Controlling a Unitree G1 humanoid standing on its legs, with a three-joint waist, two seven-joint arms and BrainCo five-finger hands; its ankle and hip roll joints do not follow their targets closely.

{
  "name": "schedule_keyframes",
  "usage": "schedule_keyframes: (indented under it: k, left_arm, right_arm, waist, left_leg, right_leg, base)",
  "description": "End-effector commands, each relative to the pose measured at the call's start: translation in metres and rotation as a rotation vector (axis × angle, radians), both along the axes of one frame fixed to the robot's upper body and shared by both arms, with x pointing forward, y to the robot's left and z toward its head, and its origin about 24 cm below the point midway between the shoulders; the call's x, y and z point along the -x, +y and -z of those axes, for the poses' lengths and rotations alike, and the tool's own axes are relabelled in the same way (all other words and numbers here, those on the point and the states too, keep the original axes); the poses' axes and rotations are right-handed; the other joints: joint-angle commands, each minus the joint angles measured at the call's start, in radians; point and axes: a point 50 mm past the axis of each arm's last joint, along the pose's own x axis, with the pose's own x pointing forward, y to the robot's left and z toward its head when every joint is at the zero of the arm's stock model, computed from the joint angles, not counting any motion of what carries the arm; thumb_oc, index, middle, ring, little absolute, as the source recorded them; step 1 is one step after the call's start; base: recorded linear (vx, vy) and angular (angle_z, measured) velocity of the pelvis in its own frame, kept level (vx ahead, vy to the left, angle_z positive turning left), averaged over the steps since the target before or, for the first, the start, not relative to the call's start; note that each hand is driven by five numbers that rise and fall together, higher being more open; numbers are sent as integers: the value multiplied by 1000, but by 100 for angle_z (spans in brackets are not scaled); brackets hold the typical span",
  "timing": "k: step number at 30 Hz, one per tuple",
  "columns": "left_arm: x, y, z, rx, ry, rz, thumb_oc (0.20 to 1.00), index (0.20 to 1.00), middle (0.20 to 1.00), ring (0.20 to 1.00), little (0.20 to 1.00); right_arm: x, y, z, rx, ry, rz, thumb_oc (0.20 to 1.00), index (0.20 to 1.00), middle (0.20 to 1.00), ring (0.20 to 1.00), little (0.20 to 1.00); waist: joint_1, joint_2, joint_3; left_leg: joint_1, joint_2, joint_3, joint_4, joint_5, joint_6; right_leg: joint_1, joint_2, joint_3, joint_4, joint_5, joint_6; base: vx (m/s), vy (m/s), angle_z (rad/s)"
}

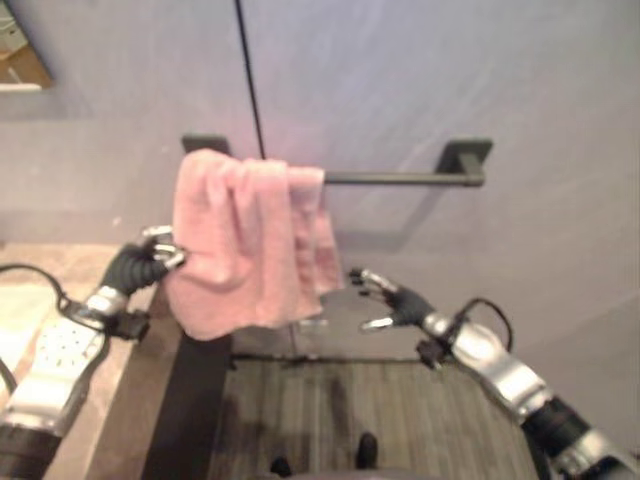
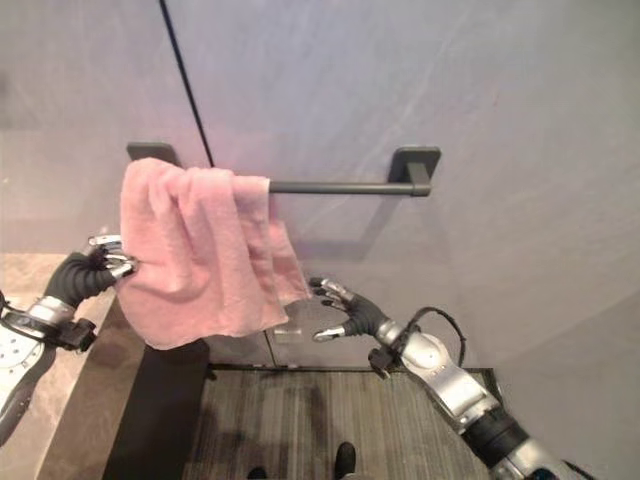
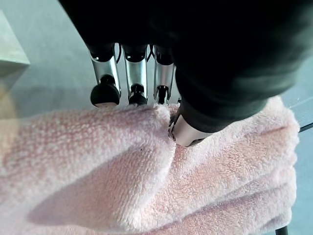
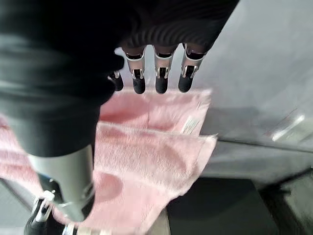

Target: Put brush and paste in cup on sink, flatten towel.

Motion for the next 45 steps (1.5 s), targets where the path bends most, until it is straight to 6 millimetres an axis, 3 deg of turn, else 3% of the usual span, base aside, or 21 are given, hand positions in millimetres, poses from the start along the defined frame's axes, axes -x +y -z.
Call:
schedule_keyframes:
  k: [1, 6, 18, 28, 34, 45]
  left_arm:
    - [-13, -4, -40, -45, -138, 43, 200, 200, 200, 200, 200]
    - [-14, -5, -48, -45, -159, 40, 200, 200, 200, 200, 200]
    - [-16, -16, -56, -40, -191, 77, 200, 200, 200, 200, 200]
    - [-17, -19, -49, -5, -190, 66, 200, 200, 200, 200, 200]
    - [-16, -18, -44, -2, -172, 55, 200, 200, 200, 200, 200]
    - [-17, -19, -35, 40, -162, 38, 200, 200, 200, 200, 200]
  right_arm:
    - [-11, 25, -27, -113, -59, -85, 1000, 1000, 1000, 1000, 1000]
    - [-17, 42, -23, -146, 7, -107, 1000, 1000, 1000, 1000, 1000]
    - [-24, 59, -21, -49, -13, -152, 1000, 1000, 1000, 1000, 1000]
    - [-24, 54, 1, -10, -1, -55, 1000, 1000, 1000, 1000, 1000]
    - [-20, 40, 12, 42, 18, -10, 1000, 1000, 1000, 1000, 1000]
    - [-29, 36, 1, 19, -47, 59, 1000, 1000, 1000, 1000, 1000]
  waist:
    - [11, -43, 23]
    - [27, -54, 30]
    - [39, -55, 33]
    - [34, -43, 29]
    - [29, -34, 22]
    - [29, -24, 22]
  left_leg:
    - [7, -14, -8, 13, -51, 21]
    - [-15, -15, -13, 13, -41, 21]
    - [-45, -15, -27, 13, -30, 20]
    - [-55, -14, -39, 13, -26, 20]
    - [-49, -14, -43, 13, -28, 20]
    - [-50, -16, -41, 13, -30, 23]
  right_leg:
    - [7, -94, 7, -2, 45, 109]
    - [-11, -100, 2, -2, 57, 108]
    - [-30, -105, -10, -2, 64, 105]
    - [-30, -103, -13, -2, 57, 99]
    - [-21, -105, -19, -2, 50, 97]
    - [-25, -106, -14, -2, 50, 96]
  base:
    - [-52, -8, 4]
    - [-36, -1, 0]
    - [-13, -2, 5]
    - [0, 0, 0]
    - [0, 0, 0]
    - [0, 0, 0]
